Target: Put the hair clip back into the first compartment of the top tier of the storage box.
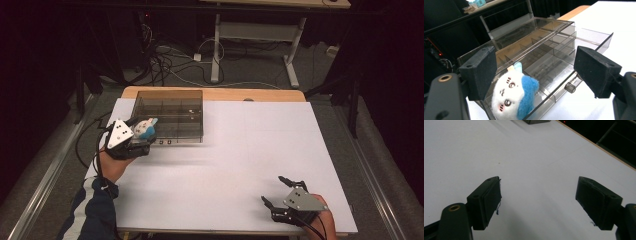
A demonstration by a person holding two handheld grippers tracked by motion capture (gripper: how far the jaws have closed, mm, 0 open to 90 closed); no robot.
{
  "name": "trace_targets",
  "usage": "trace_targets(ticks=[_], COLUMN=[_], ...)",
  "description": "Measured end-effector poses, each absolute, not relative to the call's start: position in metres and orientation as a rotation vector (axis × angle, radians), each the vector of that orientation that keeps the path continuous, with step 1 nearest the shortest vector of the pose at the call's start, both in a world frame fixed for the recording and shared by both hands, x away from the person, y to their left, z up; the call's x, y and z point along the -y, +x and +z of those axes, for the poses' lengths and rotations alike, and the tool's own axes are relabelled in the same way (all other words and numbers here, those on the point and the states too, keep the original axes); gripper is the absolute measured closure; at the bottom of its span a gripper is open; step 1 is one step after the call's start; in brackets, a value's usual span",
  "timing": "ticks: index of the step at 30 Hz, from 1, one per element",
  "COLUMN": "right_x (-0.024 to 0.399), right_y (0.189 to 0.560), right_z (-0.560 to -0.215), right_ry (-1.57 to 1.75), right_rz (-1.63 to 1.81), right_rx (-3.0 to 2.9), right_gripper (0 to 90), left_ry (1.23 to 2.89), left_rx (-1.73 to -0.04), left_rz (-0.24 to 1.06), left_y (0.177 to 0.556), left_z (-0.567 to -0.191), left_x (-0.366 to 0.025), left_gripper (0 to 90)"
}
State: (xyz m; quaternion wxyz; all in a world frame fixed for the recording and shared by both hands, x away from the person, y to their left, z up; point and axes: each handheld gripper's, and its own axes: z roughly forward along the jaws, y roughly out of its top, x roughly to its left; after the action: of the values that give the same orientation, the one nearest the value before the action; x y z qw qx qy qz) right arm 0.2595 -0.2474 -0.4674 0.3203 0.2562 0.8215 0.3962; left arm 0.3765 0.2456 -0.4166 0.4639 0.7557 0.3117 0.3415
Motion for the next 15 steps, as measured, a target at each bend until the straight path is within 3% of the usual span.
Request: trace_targets(ticks=[15], right_x=[0.247], right_y=[0.2591], right_z=[-0.4671], right_ry=[0.667], right_rz=[1.044], right_rx=[-2.158], right_gripper=[21.1], left_ry=[1.869], left_rx=[-0.74], left_rz=[0.832], left_y=[0.3737], left_z=[-0.4158], left_x=[-0.2376], left_gripper=[18.3])
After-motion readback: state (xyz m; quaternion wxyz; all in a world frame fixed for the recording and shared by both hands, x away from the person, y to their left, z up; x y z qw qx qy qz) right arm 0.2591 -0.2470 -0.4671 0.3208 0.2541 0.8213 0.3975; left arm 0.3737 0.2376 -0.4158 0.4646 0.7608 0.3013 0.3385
